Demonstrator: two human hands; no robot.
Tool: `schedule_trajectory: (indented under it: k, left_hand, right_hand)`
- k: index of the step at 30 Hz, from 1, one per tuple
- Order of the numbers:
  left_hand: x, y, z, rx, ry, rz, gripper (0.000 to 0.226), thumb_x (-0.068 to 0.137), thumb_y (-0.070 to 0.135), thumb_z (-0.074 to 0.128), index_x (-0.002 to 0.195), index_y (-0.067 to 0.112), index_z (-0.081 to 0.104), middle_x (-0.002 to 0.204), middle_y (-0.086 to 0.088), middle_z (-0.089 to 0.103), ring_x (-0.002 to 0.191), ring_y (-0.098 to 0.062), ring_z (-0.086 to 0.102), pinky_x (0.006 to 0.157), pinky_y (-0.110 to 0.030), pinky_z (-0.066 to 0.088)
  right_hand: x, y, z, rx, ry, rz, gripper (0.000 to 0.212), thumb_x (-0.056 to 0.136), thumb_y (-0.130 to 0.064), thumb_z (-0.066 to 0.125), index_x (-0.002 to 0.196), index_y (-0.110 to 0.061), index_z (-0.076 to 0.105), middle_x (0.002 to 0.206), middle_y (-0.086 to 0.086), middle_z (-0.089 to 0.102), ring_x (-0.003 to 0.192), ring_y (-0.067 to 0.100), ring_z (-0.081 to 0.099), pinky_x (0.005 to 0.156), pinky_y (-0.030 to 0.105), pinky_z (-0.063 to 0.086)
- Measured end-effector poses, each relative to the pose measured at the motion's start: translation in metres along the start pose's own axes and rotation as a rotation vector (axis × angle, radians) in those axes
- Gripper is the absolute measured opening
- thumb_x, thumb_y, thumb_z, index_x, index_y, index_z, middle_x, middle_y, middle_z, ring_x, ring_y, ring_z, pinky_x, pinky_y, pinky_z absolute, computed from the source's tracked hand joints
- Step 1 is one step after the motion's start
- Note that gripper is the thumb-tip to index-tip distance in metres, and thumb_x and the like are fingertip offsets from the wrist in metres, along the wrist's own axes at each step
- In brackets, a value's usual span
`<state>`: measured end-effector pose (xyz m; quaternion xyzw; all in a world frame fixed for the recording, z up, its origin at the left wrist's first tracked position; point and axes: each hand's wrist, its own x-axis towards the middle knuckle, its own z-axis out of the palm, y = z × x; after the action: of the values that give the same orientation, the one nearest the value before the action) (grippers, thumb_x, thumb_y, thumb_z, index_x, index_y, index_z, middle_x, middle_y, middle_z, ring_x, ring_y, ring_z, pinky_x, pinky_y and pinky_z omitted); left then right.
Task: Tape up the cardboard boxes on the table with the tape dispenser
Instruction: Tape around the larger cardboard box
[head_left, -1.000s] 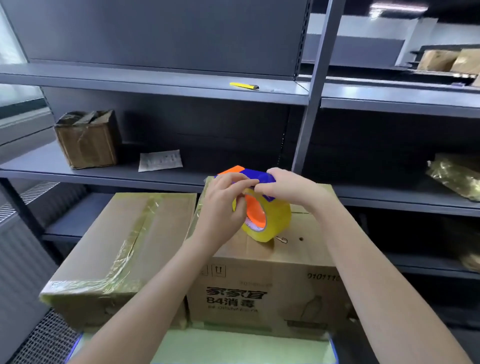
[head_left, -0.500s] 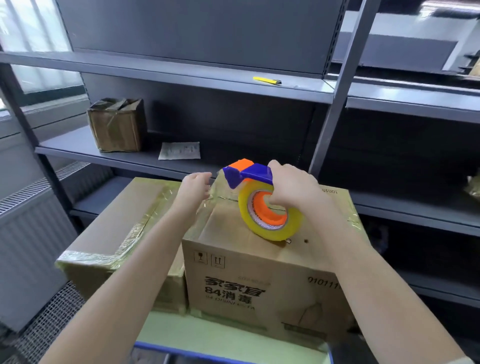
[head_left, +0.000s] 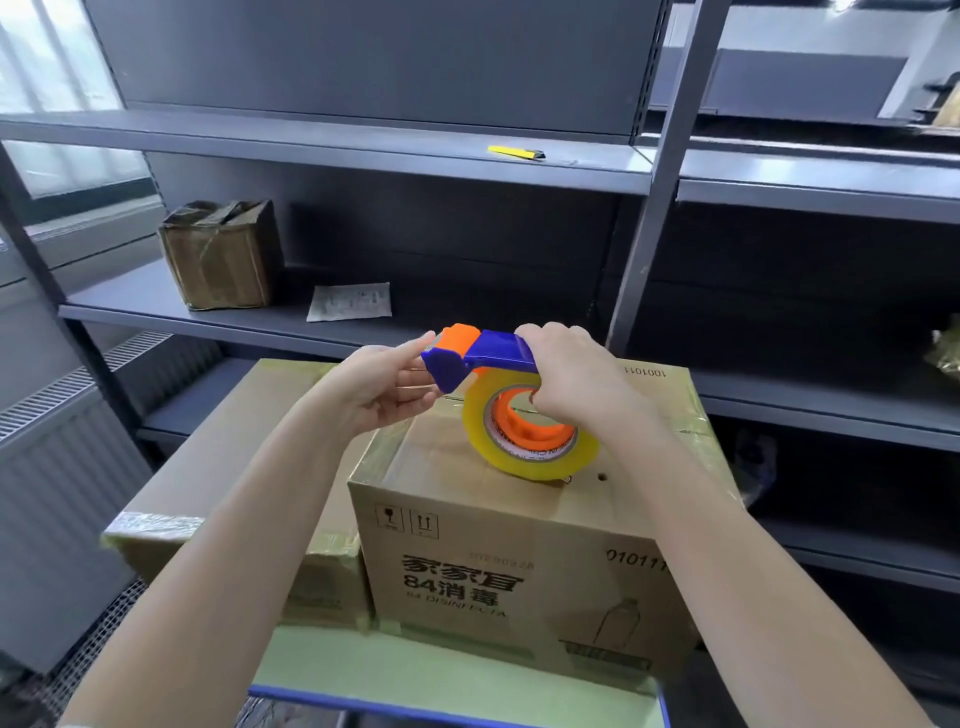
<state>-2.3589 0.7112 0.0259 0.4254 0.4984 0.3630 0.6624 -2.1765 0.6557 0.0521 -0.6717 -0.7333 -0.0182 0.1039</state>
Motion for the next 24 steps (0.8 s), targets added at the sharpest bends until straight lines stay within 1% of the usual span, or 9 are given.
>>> schedule_trajectory:
  k: [2, 5, 10, 13, 15, 17, 20, 22, 24]
  left_hand:
    - [-0.002, -0.001, -0.005, -0.019, 0.000, -0.021, 0.024, 0.089, 0.027, 0.062, 0.094, 0.004, 0.063, 0.084, -0.013, 0.069, 0.060, -0.015, 0.065, 0.048, -0.019, 0.053]
    - [0.002, -0.007, -0.014, -0.111, -0.063, -0.061, 0.009, 0.090, 0.013, 0.060, 0.093, 0.004, 0.063, 0.081, -0.012, 0.068, 0.060, -0.013, 0.062, 0.050, -0.018, 0.052]
    - [0.013, -0.008, -0.020, -0.087, -0.115, -0.104, 0.008, 0.088, 0.011, 0.061, 0.086, 0.003, 0.061, 0.070, -0.008, 0.061, 0.051, -0.010, 0.056, 0.048, -0.018, 0.050]
    - [0.022, -0.008, -0.015, 0.000, -0.126, -0.021, 0.014, 0.093, 0.005, 0.053, 0.079, 0.006, 0.055, 0.053, -0.001, 0.052, 0.042, -0.006, 0.046, 0.042, -0.015, 0.042]
    - [0.028, -0.009, -0.013, -0.007, -0.141, 0.032, 0.020, 0.093, 0.002, 0.049, 0.076, 0.008, 0.054, 0.046, 0.003, 0.046, 0.039, -0.004, 0.038, 0.040, -0.013, 0.035]
    - [0.033, -0.005, -0.015, -0.010, -0.140, 0.065, 0.022, 0.093, 0.000, 0.048, 0.073, 0.009, 0.052, 0.046, 0.004, 0.046, 0.038, -0.003, 0.034, 0.040, -0.013, 0.032]
    - [0.044, 0.003, -0.023, 0.123, -0.041, 0.147, 0.027, 0.088, -0.012, 0.040, 0.069, 0.006, 0.049, 0.053, -0.002, 0.043, 0.040, -0.005, 0.031, 0.043, -0.015, 0.029]
    - [0.050, 0.007, -0.029, 0.246, 0.028, 0.194, 0.028, 0.084, -0.014, 0.040, 0.065, 0.006, 0.048, 0.056, -0.005, 0.039, 0.048, -0.010, 0.030, 0.051, -0.020, 0.028]
    - [0.057, 0.010, -0.037, 0.328, 0.052, 0.225, 0.028, 0.083, -0.012, 0.045, 0.063, 0.007, 0.047, 0.056, -0.005, 0.040, 0.053, -0.012, 0.030, 0.054, -0.022, 0.028]
  right_hand:
    - [0.000, -0.006, 0.003, -0.022, 0.014, -0.007, 0.057, 0.080, -0.024, 0.073, 0.127, -0.017, 0.042, 0.124, 0.005, 0.051, 0.115, 0.022, 0.048, 0.087, 0.035, 0.049]
    - [0.002, -0.009, 0.006, -0.021, 0.023, -0.026, 0.062, 0.079, -0.029, 0.075, 0.129, -0.017, 0.040, 0.126, 0.003, 0.051, 0.117, 0.021, 0.048, 0.084, 0.031, 0.048]
    - [0.001, -0.005, 0.004, -0.049, 0.022, -0.047, 0.064, 0.081, -0.033, 0.072, 0.132, -0.019, 0.036, 0.128, 0.001, 0.051, 0.117, 0.019, 0.048, 0.078, 0.027, 0.045]
    - [0.008, -0.006, 0.004, -0.080, 0.007, -0.062, 0.063, 0.082, -0.033, 0.071, 0.132, -0.020, 0.036, 0.127, 0.001, 0.051, 0.115, 0.017, 0.049, 0.078, 0.027, 0.046]
    - [0.016, -0.005, 0.003, -0.103, -0.004, -0.066, 0.065, 0.082, -0.030, 0.070, 0.136, -0.023, 0.034, 0.125, 0.001, 0.052, 0.111, 0.017, 0.050, 0.075, 0.027, 0.045]
    - [0.025, -0.005, 0.001, -0.123, -0.030, -0.059, 0.074, 0.084, -0.027, 0.068, 0.145, -0.029, 0.026, 0.123, 0.000, 0.050, 0.106, 0.017, 0.050, 0.069, 0.025, 0.043]
    - [0.038, -0.012, 0.001, -0.168, -0.043, -0.072, 0.080, 0.088, -0.027, 0.062, 0.149, -0.039, 0.011, 0.105, -0.003, 0.042, 0.088, 0.013, 0.045, 0.056, 0.021, 0.033]
    - [0.048, -0.017, 0.002, -0.182, -0.036, -0.085, 0.078, 0.089, -0.028, 0.059, 0.149, -0.042, 0.011, 0.099, -0.005, 0.038, 0.083, 0.012, 0.043, 0.052, 0.020, 0.029]
    - [0.056, -0.020, 0.003, -0.187, -0.039, -0.089, 0.075, 0.090, -0.030, 0.057, 0.148, -0.045, 0.012, 0.097, -0.005, 0.039, 0.082, 0.012, 0.044, 0.052, 0.020, 0.029]
